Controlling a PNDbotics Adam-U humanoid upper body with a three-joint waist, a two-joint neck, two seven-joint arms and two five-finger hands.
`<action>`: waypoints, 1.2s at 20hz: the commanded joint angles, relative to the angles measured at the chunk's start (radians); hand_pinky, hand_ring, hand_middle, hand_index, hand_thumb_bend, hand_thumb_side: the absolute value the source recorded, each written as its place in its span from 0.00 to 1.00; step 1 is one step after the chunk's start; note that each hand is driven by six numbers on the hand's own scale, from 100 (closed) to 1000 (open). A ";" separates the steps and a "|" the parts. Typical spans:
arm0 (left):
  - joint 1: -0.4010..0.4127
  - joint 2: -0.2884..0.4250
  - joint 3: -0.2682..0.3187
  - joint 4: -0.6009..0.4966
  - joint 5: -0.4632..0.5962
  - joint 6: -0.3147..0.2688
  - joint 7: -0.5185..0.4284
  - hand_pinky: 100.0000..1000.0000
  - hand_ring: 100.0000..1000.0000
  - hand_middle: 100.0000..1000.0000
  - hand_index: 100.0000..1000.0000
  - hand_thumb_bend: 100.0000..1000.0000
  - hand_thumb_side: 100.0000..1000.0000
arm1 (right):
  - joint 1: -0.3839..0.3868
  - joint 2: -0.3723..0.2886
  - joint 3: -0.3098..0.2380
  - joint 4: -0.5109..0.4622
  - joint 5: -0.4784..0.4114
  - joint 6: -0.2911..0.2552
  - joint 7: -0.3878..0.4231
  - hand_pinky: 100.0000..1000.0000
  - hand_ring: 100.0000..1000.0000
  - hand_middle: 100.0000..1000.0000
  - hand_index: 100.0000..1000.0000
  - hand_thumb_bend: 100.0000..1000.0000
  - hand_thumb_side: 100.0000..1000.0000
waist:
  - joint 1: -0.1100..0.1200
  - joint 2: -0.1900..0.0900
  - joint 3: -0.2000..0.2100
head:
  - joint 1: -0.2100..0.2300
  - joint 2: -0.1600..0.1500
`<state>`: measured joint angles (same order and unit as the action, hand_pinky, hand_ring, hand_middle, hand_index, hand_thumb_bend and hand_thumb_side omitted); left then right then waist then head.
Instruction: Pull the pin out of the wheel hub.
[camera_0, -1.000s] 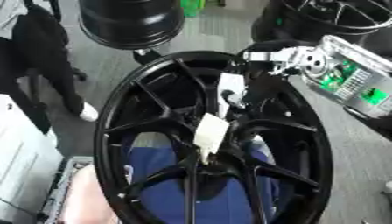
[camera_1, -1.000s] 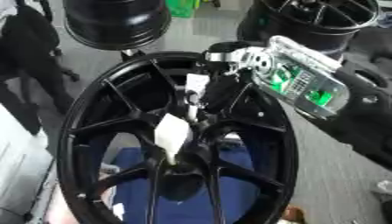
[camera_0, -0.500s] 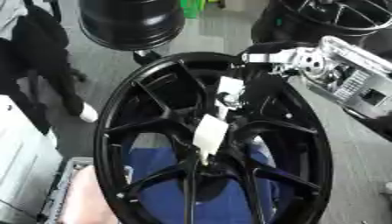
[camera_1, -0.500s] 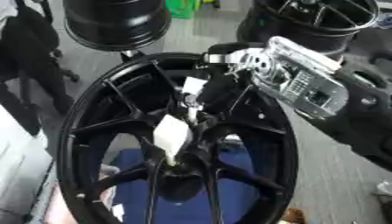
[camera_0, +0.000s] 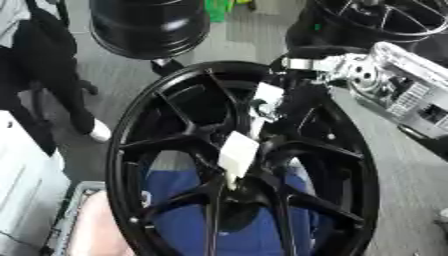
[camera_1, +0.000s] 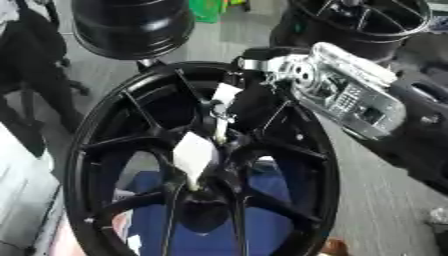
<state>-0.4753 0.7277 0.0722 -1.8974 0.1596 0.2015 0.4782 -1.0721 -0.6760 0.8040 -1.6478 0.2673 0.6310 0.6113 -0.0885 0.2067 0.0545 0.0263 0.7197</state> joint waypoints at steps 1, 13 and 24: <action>-0.008 0.017 0.014 -0.013 0.005 -0.001 -0.003 0.64 0.59 0.54 0.70 0.44 0.52 | -0.028 -0.041 -0.020 -0.041 0.026 0.098 0.118 0.70 0.57 0.50 0.60 0.07 0.52 | 0.006 -0.023 -0.003 | 0.004 -0.009; 0.005 0.039 0.021 -0.015 -0.009 -0.002 0.001 0.64 0.59 0.54 0.70 0.44 0.52 | -0.071 -0.223 -0.243 -0.007 0.030 0.026 0.167 0.70 0.54 0.47 0.57 0.00 0.40 | 0.002 -0.052 -0.053 | 0.036 0.011; 0.005 0.061 0.030 -0.018 -0.018 -0.002 0.009 0.64 0.60 0.54 0.70 0.44 0.51 | 0.519 -0.656 -0.666 -0.105 -0.079 -0.050 -0.076 0.77 0.63 0.55 0.63 0.00 0.41 | 0.002 -0.041 -0.067 | 0.069 0.003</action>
<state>-0.4578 0.7480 0.0856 -1.9018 0.1445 0.2008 0.4838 -0.5486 -1.2585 0.2028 -1.7412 0.2063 0.5761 0.5577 -0.0902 0.1782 -0.0128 0.0911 0.7282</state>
